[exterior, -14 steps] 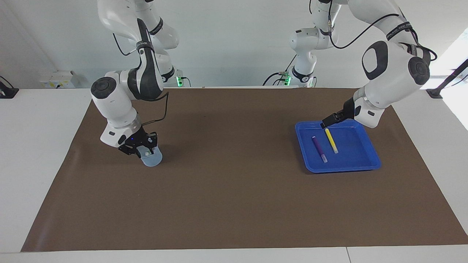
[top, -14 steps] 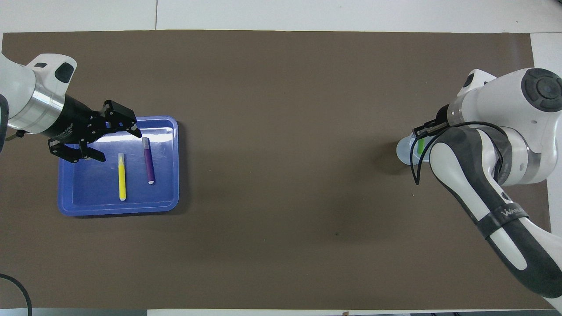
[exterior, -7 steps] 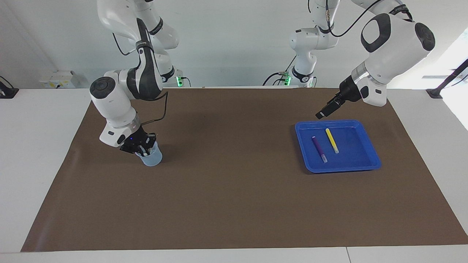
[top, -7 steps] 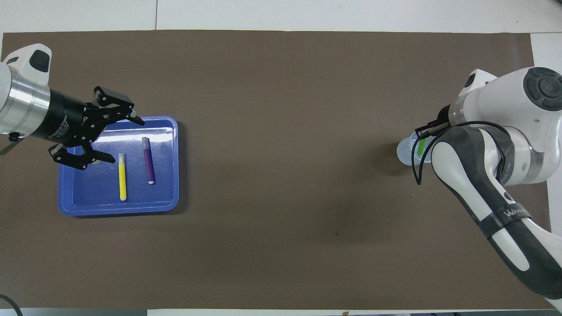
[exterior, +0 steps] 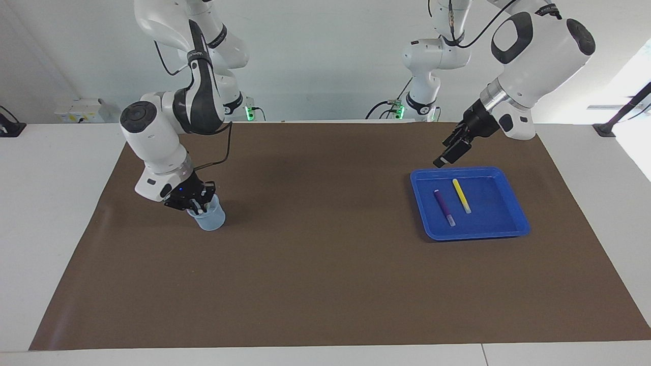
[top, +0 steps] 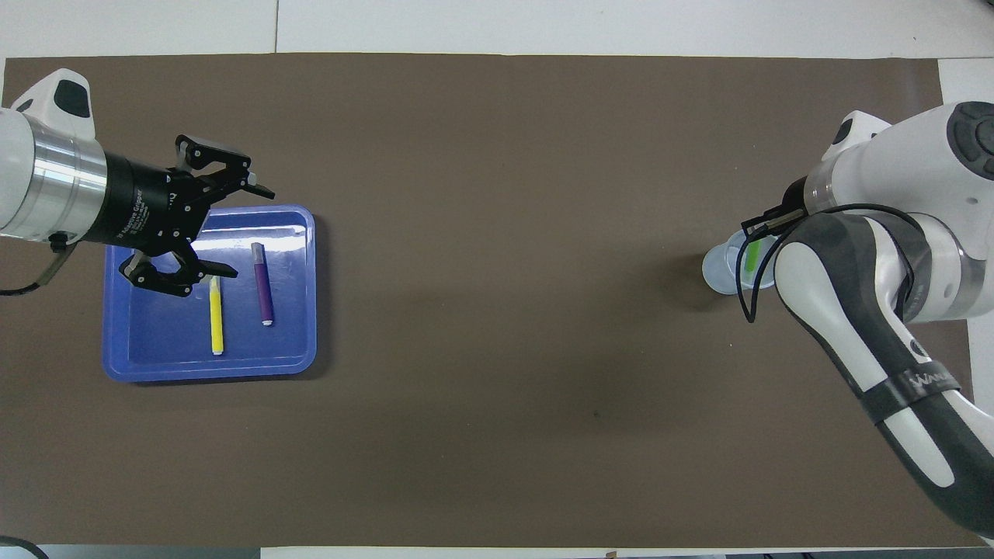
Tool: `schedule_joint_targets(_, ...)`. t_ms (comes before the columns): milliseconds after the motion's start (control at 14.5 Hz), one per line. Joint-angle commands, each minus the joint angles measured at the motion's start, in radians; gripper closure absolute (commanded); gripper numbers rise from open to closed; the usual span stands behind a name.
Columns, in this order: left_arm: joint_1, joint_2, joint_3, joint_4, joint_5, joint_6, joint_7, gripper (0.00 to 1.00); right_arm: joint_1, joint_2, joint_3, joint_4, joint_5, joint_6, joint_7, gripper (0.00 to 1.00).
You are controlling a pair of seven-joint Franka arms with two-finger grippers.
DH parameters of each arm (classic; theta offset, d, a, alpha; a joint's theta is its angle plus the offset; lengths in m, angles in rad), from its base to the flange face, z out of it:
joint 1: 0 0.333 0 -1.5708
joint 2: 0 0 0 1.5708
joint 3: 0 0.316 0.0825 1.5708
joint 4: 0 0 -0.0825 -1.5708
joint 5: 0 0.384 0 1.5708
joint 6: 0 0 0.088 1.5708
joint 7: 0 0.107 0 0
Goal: Right arm passes pens to left for tray arrangement
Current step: 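Lift the green pen with the right gripper while the left gripper rises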
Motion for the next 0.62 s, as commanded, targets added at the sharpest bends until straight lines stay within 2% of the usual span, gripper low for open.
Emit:
schedule_joint_targets(0, -0.012, -0.041, 0.008, -0.050, -0.046, 0.046, -0.071, 0.00, -0.009, -0.013, 0.011, 0.094, -0.016, -0.117, -0.017, 1.00)
schedule_joint_targets(277, -0.021, -0.042, 0.008, -0.066, -0.075, 0.093, -0.198, 0.00, -0.006, -0.022, 0.022, 0.315, -0.004, -0.294, -0.007, 1.00)
schedule_joint_targets(415, -0.028, -0.044, 0.008, -0.072, -0.079, 0.110, -0.256, 0.00, -0.008, -0.032, 0.052, 0.360, 0.029, -0.296, 0.000, 1.00)
schedule_joint_targets(554, -0.029, -0.044, 0.008, -0.081, -0.105, 0.130, -0.316, 0.00, -0.005, -0.039, 0.077, 0.389, 0.123, -0.296, 0.098, 1.00)
